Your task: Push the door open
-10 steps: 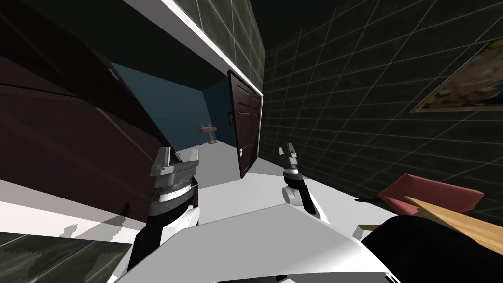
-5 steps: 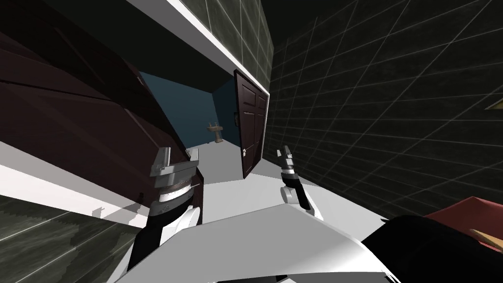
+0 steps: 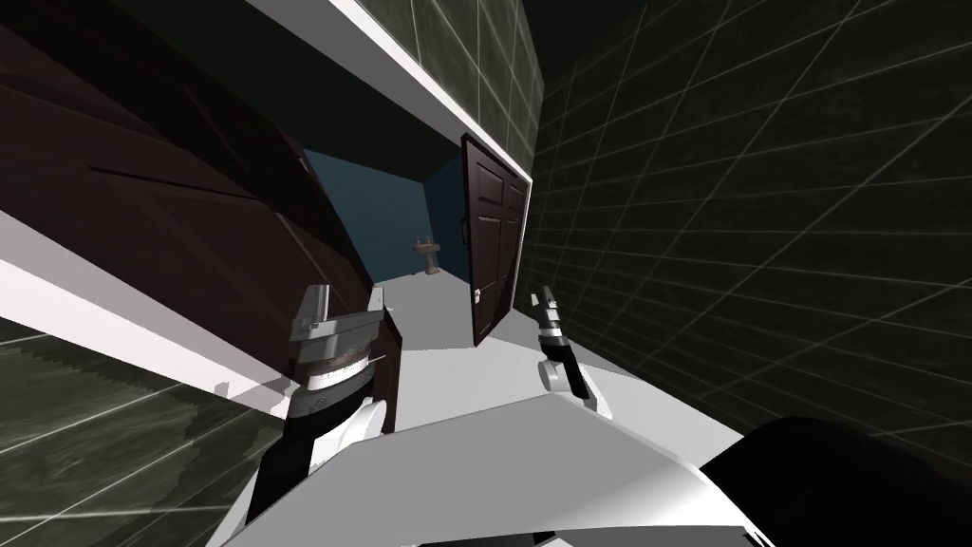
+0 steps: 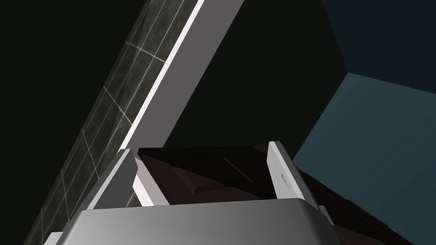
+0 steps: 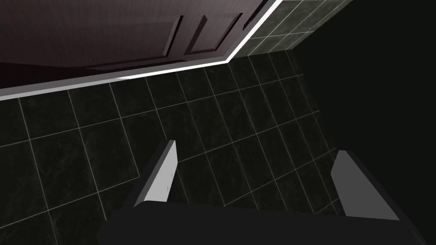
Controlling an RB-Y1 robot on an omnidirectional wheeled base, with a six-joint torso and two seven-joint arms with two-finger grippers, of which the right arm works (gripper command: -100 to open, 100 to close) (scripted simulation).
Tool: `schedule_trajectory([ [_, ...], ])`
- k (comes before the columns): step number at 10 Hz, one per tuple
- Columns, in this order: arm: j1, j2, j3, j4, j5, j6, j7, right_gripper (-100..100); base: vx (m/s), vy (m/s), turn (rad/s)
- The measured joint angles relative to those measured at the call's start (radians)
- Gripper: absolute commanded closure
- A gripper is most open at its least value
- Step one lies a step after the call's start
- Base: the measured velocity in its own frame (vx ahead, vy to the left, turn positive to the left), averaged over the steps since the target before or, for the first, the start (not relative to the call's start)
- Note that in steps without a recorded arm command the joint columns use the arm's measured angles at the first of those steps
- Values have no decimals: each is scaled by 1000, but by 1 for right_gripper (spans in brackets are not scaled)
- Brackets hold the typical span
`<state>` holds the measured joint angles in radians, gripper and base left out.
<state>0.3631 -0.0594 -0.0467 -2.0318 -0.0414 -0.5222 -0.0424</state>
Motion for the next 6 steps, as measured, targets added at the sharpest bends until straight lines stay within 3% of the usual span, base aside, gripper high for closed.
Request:
schedule_trajectory([
  [2,-20,-10,-6,49,-6,-8,-4,-100,34,-37,170],
  [6,-47,-16,-3,133,-11,-29,-4,-100,29,-43,98],
])
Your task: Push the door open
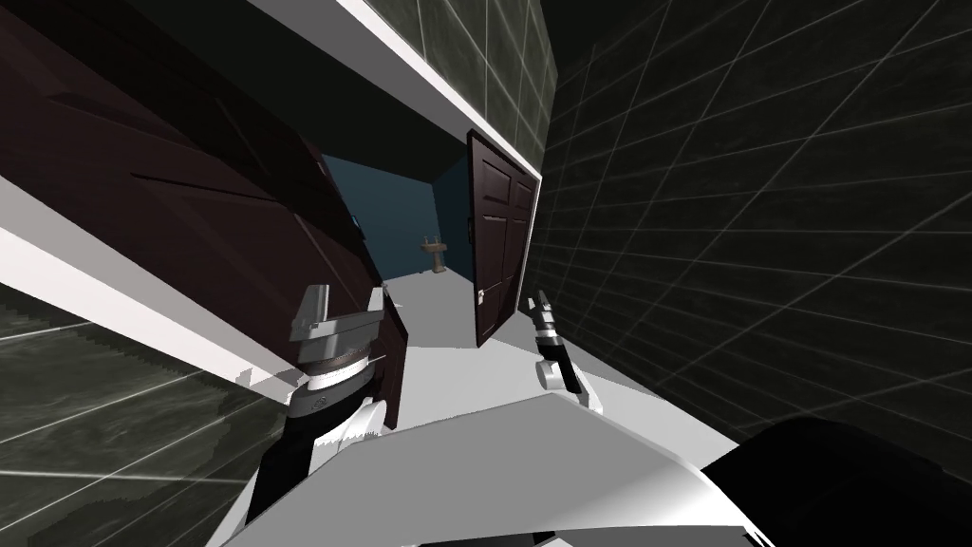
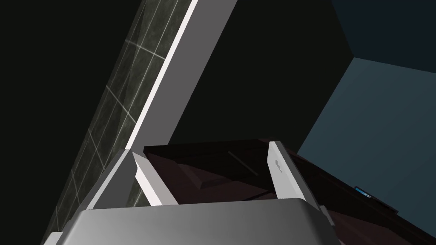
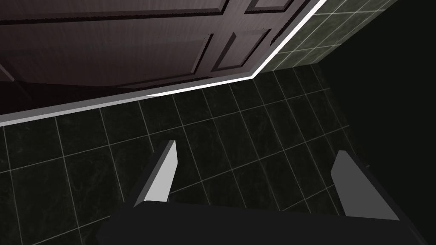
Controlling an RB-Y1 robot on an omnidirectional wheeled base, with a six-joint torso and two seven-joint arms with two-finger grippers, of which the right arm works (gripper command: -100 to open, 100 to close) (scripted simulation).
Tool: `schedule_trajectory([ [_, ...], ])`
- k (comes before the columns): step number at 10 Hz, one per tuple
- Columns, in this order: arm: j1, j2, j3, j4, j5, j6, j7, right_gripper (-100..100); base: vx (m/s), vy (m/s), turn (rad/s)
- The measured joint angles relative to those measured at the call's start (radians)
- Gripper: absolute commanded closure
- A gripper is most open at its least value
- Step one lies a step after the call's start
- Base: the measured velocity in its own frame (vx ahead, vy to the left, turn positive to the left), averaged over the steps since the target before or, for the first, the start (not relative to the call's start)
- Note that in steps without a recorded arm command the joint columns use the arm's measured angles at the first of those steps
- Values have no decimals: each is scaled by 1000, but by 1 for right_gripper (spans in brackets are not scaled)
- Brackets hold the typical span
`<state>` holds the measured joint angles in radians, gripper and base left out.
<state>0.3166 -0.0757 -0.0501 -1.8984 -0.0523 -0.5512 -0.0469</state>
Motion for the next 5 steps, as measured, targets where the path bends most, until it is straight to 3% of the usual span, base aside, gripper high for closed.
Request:
schedule_trajectory([
  [4,-39,-10,-1,105,-8,-23,-2,-100,39,-60,160],
  [5,-53,-15,-2,136,-11,-29,-4,-100,29,-56,75],
])
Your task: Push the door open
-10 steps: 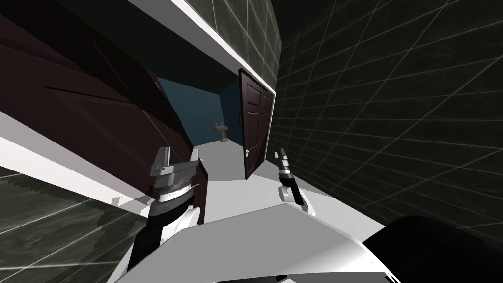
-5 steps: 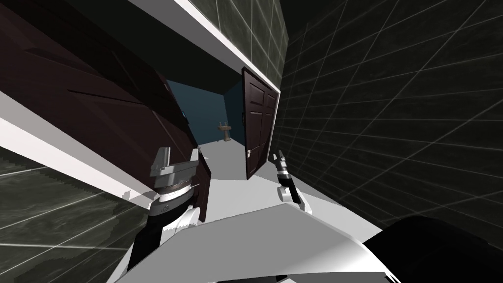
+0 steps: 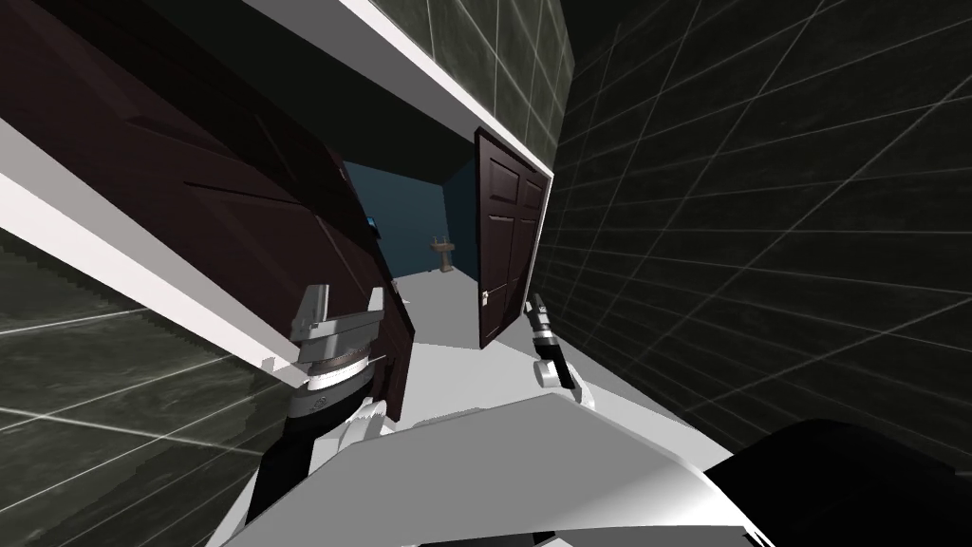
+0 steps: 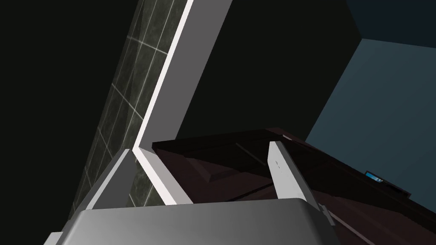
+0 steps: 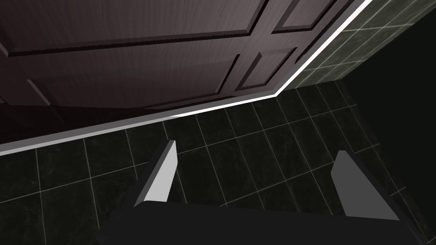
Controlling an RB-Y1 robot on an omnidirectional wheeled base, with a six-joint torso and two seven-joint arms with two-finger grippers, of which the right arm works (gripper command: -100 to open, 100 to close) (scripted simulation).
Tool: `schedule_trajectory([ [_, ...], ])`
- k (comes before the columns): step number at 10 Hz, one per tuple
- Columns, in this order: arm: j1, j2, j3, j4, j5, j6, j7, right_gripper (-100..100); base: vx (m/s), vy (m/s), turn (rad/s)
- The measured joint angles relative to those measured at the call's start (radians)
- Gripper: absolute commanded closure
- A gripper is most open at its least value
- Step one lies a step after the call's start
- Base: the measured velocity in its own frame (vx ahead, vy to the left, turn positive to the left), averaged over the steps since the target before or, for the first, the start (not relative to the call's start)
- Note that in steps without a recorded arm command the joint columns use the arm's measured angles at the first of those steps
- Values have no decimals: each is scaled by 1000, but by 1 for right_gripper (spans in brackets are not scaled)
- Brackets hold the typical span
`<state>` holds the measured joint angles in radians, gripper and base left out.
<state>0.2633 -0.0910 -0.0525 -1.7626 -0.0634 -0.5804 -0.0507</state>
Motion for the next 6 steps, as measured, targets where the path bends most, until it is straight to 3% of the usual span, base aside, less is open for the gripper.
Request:
schedule_trajectory([
  [3,-30,-3,2,89,-4,-20,2,-100,39,-70,184],
  [6,-55,-15,1,165,-12,-37,-4,-100,27,-54,80],
])
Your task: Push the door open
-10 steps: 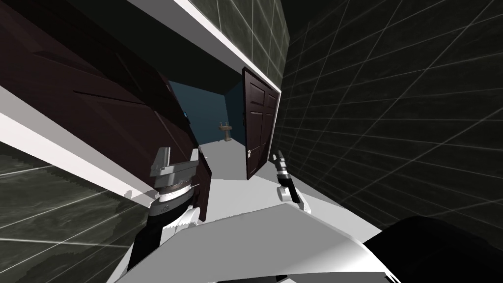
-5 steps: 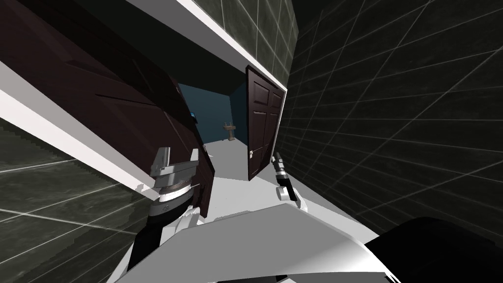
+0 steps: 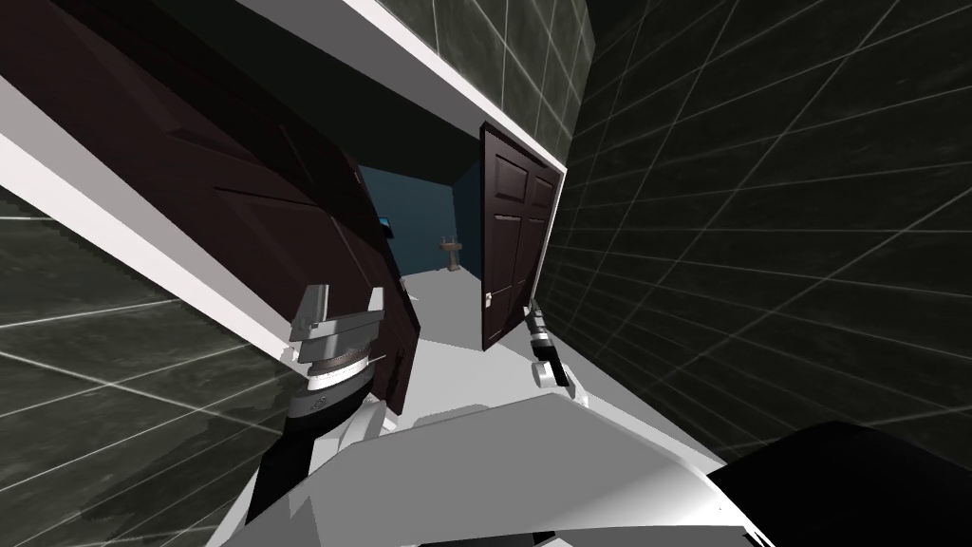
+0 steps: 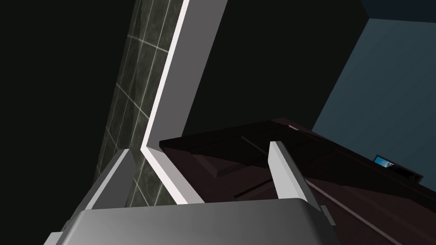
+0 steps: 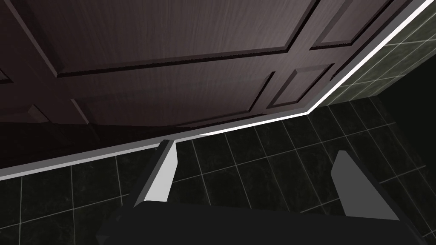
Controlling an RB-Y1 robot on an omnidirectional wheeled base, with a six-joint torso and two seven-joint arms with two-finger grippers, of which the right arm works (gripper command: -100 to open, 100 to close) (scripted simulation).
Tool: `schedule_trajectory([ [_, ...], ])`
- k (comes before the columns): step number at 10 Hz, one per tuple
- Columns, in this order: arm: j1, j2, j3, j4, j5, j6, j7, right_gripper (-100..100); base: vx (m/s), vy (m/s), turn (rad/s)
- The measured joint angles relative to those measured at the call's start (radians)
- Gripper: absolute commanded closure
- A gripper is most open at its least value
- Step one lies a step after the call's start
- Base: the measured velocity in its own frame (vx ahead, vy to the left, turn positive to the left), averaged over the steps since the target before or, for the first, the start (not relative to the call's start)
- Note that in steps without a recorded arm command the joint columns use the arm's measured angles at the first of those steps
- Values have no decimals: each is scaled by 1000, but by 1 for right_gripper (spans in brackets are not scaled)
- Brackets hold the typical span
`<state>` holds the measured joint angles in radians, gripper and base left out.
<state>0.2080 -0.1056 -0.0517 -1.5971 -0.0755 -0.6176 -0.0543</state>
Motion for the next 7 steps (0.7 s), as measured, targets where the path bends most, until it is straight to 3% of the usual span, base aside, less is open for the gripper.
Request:
schedule_trajectory([
  [2,-18,-2,0,52,-3,-9,1,-100,27,-65,208],
  [5,-44,-12,-1,131,-10,-27,-3,-100,25,-53,79],
  [7,-64,-19,-3,182,-14,-38,-6,-100,23,-60,176],
])
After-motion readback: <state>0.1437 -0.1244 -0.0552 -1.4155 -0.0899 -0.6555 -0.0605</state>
